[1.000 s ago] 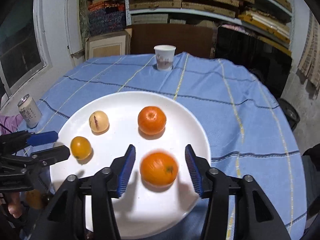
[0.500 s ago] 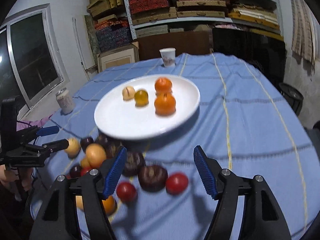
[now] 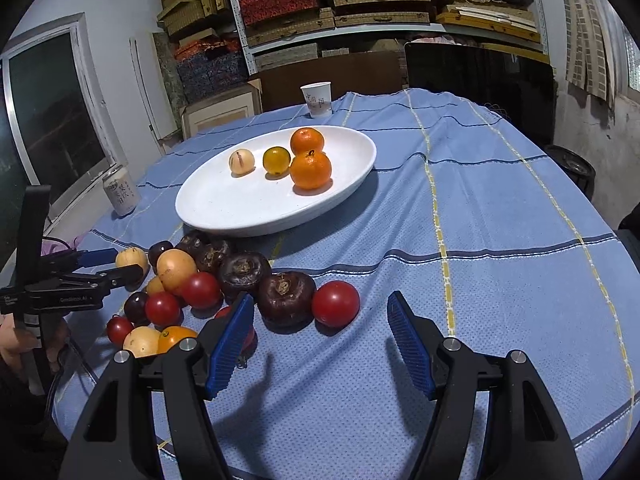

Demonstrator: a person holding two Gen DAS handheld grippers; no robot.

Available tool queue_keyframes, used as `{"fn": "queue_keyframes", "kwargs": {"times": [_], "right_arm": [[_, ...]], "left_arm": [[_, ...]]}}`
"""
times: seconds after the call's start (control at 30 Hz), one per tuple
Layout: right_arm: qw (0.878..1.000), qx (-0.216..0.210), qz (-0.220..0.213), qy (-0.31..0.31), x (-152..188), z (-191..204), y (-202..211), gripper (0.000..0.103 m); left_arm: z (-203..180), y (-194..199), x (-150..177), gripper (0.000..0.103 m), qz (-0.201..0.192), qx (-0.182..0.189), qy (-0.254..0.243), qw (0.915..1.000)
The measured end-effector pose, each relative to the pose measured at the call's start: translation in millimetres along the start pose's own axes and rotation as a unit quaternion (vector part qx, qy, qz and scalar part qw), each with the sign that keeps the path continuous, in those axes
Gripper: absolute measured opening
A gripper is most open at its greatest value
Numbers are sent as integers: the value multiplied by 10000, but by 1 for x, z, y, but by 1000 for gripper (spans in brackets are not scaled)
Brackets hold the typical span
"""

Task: Organize fruits
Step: 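Grasp a pale melon-pear with the left tool while the right tool grasps a red tomato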

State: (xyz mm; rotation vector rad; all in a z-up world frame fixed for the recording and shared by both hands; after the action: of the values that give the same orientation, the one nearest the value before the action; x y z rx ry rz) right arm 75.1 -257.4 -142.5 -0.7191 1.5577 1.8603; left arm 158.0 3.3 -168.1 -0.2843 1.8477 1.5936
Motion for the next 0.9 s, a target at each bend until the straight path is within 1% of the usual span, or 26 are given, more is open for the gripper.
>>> {"fn": "queue_keyframes", "kwargs": {"times": [0.07, 0.1, 0.13, 0.2, 0.33, 0.37, 0.43, 0.5, 0.6, 0.63, 0.67, 0.7, 0.8, 0.87, 0.9], "right_arm": [[10000, -10, 16, -12, 0, 0, -1, 70], [10000, -16, 25, -20, 0, 0, -1, 70], [10000, -14, 26, -31, 1, -1, -1, 70], [10000, -13, 28, -36, 1, -1, -1, 70], [10000, 21, 44, -32, 1, -1, -2, 70], [10000, 49, 60, -27, 1, -1, -2, 70], [9997, 180, 146, -16, 1, -2, -5, 70], [9987, 394, 330, 37, 0, -3, -10, 70], [9960, 591, 629, 235, 0, -3, -20, 70], [9944, 727, 697, 313, 0, -5, -23, 67], [9928, 841, 767, 373, 0, -6, -25, 59], [9912, 896, 881, 420, 2, -7, -28, 56], [9893, 867, 1049, 533, 5, -7, -31, 54], [9866, 918, 1114, 755, 6, -2, -32, 50], [9861, 917, 1111, 830, 6, 0, -31, 50]], "left_arm": [[-1, -5, 1, 43, 114, 127, 19, 9999], [-3, -6, 1, 39, 131, 190, 22, 9997], [-3, -5, 1, 39, 98, 113, -6, 9999], [-4, 0, 0, 39, -5, 98, -14, 10000], [3, 17, -3, 39, -442, 260, 212, 9985], [5, 22, -4, 39, -579, 290, 277, 9975], [7, 27, -5, 39, -713, 316, 348, 9964], [9, 28, -6, 39, -730, 345, 394, 9960], [11, 26, -6, 39, -698, 396, 440, 9958], [11, 26, -5, 39, -699, 414, 449, 9957], [11, 26, -5, 39, -699, 435, 458, 9956], [11, 26, -5, 39, -700, 443, 464, 9955], [11, 26, -4, 39, -696, 468, 474, 9954], [11, 24, -4, 39, -670, 481, 484, 9954], [11, 24, -4, 39, -662, 487, 489, 9954]]}}
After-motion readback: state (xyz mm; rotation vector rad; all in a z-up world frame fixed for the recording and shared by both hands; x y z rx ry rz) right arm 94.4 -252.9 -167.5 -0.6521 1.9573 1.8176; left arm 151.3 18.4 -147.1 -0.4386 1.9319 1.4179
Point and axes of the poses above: each gripper's, at about its wrist camera, not at the fingertips, and y roughly against the way its jaws point, z to its left, x to its underside, the point moved 6 cm from there along -y, roughly the way its jaws point, and after that the axes turned 2 degrees about x, right-handed, at the moved point
